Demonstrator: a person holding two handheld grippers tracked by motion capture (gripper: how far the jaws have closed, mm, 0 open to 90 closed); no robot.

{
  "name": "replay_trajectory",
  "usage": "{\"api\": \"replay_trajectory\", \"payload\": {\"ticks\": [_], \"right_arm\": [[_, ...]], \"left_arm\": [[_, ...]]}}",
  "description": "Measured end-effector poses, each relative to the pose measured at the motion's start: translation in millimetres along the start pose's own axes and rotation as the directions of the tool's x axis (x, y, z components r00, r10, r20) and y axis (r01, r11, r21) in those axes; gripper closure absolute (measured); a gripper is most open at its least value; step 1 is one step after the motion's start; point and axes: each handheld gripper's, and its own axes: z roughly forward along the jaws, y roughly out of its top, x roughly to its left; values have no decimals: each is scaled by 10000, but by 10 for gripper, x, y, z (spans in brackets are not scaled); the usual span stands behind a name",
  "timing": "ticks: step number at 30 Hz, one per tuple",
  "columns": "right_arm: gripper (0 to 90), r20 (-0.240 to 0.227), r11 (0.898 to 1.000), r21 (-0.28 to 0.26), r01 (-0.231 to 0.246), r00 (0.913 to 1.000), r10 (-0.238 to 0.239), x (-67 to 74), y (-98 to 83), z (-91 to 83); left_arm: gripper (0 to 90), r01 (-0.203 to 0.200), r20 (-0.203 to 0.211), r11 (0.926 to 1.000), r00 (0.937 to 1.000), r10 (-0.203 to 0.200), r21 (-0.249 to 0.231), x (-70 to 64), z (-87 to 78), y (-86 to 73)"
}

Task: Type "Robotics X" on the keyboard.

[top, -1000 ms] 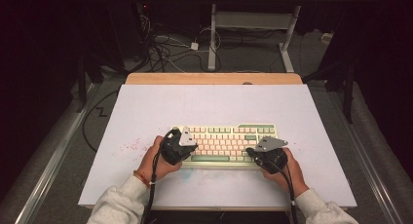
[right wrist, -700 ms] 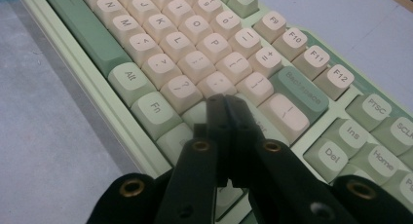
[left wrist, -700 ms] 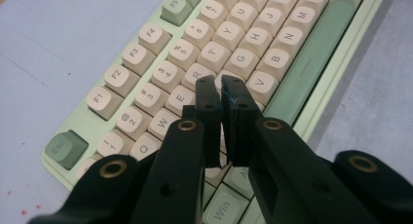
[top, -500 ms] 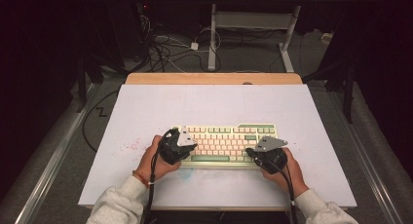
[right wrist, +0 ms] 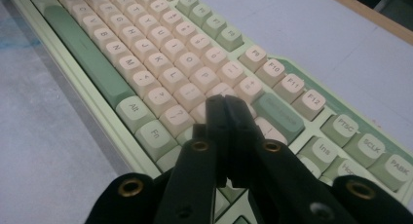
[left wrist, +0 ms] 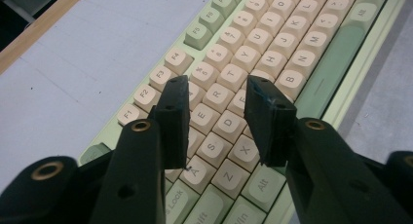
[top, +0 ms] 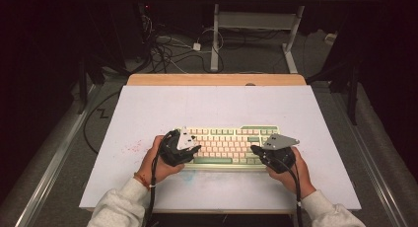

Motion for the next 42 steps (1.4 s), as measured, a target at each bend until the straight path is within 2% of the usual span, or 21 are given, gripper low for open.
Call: {"api": "replay_trajectory", "payload": {"ticks": [4,6,8,11,16,19,22,24,28,35,37,42], "right_arm": [[857,97,9998,-146,-123,9999,124,-30,15,-33],[837,122,9995,-228,-224,9997,227,-36,20,-47],[813,195,9991,-307,-287,9994,293,-45,27,-60],[768,255,9986,-419,-334,9991,345,-52,34,-79],[630,342,9977,-597,-316,9988,337,-60,35,-96],[544,406,9975,-677,-225,9989,253,-50,37,-91],[443,614,9970,-743,-212,9978,258,-38,44,-83],[359,683,9966,-797,-217,9973,272,-29,46,-76],[249,892,9967,-771,-266,9955,335,-17,47,-57],[181,1099,9962,-803,-345,9930,432,-14,47,-48],[182,1009,9957,-838,-387,9938,471,-15,45,-52],[182,1105,9958,-867,-290,9931,386,-6,45,-52]], "left_arm": [[551,-86,-93,9999,9999,86,54,-15,7,3],[542,-258,-8,9996,9997,258,151,-24,6,8],[536,-385,-209,9992,9990,388,117,-45,3,15],[505,-386,-288,9993,9988,386,18,-57,-6,22],[430,-281,-440,9995,9987,274,-155,-58,-16,11],[372,-325,-420,9991,9986,314,-268,-70,-21,4],[310,-416,-580,9987,9975,398,-305,-94,-19,3],[279,-370,-616,9986,9975,345,-389,-99,-22,1],[200,-214,-742,9985,9971,176,-509,-99,-26,-1],[164,-429,-996,9972,9944,366,-619,-146,-23,6],[158,-458,-1120,9969,9930,385,-635,-162,-20,11],[158,-535,-1021,9959,9937,459,-728,-175,-21,16]]}}
